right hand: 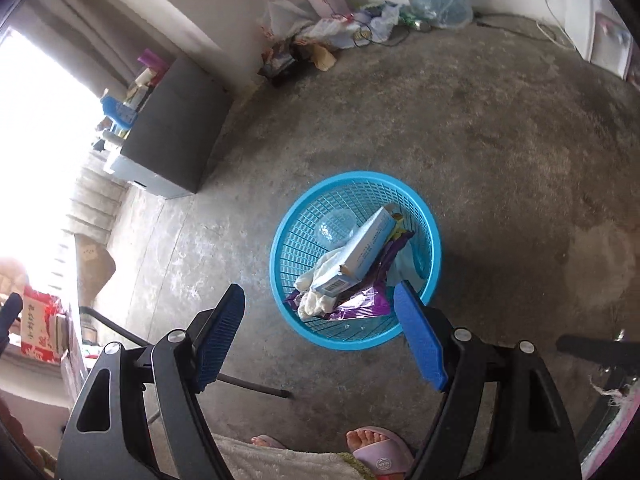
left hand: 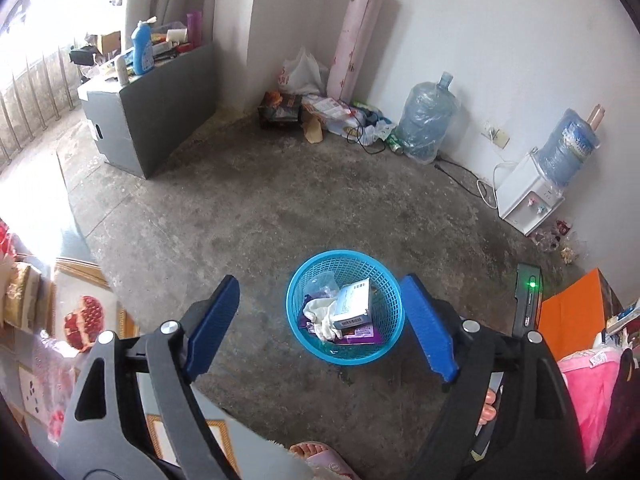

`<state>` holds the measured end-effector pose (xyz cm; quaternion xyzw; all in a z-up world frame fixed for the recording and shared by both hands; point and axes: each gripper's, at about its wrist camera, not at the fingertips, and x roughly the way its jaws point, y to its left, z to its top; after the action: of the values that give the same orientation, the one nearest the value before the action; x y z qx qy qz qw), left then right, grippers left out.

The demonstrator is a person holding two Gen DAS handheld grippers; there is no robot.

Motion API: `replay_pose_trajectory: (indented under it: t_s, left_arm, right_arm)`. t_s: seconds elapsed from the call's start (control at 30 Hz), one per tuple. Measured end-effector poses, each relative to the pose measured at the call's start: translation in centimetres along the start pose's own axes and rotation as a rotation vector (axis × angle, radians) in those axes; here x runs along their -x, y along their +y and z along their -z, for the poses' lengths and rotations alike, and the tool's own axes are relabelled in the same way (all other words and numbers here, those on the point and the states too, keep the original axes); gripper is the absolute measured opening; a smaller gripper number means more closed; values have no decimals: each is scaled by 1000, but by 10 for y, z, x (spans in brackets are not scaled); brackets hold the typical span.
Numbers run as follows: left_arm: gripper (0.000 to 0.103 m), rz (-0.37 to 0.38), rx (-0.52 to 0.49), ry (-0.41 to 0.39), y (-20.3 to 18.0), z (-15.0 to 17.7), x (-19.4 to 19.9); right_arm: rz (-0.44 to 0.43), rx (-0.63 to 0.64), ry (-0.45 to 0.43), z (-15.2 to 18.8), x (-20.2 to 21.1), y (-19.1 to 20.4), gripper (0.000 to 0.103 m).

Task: Collect trash
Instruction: 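Move both open tools back toward the table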

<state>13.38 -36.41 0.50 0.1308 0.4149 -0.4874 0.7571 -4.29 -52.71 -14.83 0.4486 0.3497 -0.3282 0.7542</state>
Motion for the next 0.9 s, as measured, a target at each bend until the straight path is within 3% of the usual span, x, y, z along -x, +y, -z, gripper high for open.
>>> replay_pose_trajectory:
  t_s: [0.1, 0.2, 0.37, 0.63, 0.9]
  left_arm:
    - [85, -23, 18, -64, 9, 10, 38]
    - [92, -41, 29, -118, 22, 22, 75]
    - [94, -66, 90, -177, 48, 48, 129]
    - [94, -165, 236, -212, 102, 105, 196]
    - [94, -287, 379, -306, 158, 154, 256]
  right_arm:
    - [20, 110, -59, 2, 31, 30, 75]
    - [13, 203, -121, 7, 60, 60, 84]
    - [18, 345, -218, 24, 98, 105, 96]
    - [127, 609, -332, 66, 124, 180, 97]
    - [81, 802, -371, 90, 130, 248, 97]
